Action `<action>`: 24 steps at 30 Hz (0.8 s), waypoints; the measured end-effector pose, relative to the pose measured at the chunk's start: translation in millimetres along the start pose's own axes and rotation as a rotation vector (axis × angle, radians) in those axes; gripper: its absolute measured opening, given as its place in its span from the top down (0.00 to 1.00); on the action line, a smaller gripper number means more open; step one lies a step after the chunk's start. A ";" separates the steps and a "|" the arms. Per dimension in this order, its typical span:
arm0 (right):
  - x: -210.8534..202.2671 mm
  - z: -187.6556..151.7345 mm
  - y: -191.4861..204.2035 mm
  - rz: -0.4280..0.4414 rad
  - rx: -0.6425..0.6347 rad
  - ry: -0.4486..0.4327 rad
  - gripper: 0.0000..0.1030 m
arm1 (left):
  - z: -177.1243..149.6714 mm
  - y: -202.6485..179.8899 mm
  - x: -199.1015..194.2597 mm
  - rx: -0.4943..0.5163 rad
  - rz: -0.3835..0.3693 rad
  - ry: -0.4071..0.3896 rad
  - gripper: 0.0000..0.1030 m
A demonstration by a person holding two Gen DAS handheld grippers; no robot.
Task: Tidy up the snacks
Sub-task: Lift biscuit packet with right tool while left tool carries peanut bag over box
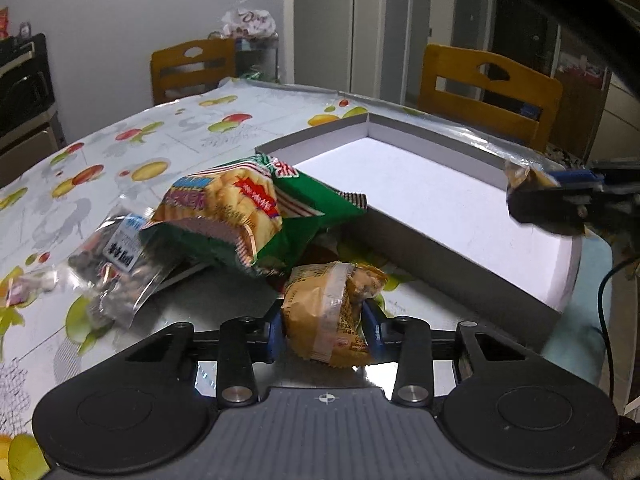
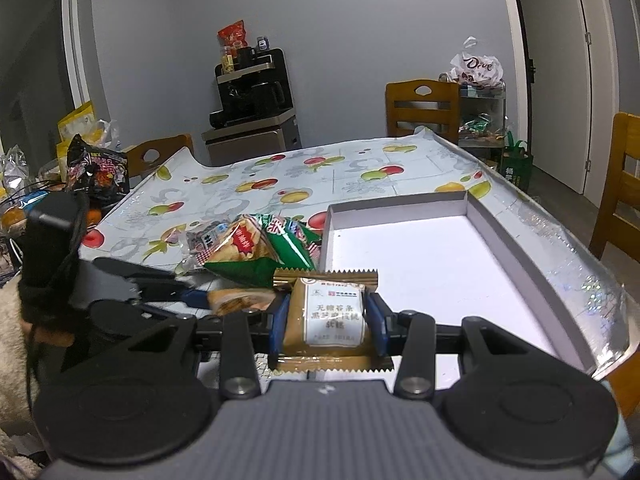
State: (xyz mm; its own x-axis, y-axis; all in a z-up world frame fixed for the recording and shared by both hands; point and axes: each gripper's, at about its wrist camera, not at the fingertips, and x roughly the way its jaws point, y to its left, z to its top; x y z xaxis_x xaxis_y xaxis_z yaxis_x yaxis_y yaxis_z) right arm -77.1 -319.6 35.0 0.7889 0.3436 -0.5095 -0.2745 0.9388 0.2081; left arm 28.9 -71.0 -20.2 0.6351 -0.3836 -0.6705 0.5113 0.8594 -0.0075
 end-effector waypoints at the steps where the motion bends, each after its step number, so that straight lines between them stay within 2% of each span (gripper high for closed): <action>1: -0.7 2.0 -0.7 -0.007 -0.002 -0.004 0.61 | -1.3 0.0 -2.6 -0.001 0.005 -0.004 0.61; 8: -11.2 16.0 -12.5 -0.066 0.003 -0.030 0.61 | -2.5 0.3 -24.0 0.003 0.014 -0.062 0.62; 16: -30.0 28.0 -13.0 -0.040 0.039 -0.040 0.61 | 4.1 -7.1 -46.6 0.030 -0.005 -0.144 0.62; 24: -51.2 45.4 -12.0 -0.098 0.006 -0.115 0.61 | 11.2 -5.4 -61.7 0.026 -0.012 -0.206 0.62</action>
State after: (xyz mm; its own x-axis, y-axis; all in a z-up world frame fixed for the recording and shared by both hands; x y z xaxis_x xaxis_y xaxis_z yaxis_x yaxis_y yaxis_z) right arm -89.2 -349.6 96.5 0.8696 0.2453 -0.4285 -0.1906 0.9673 0.1671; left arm -6.5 -55.7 29.5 0.7326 -0.4574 -0.5041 0.5328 0.8462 0.0066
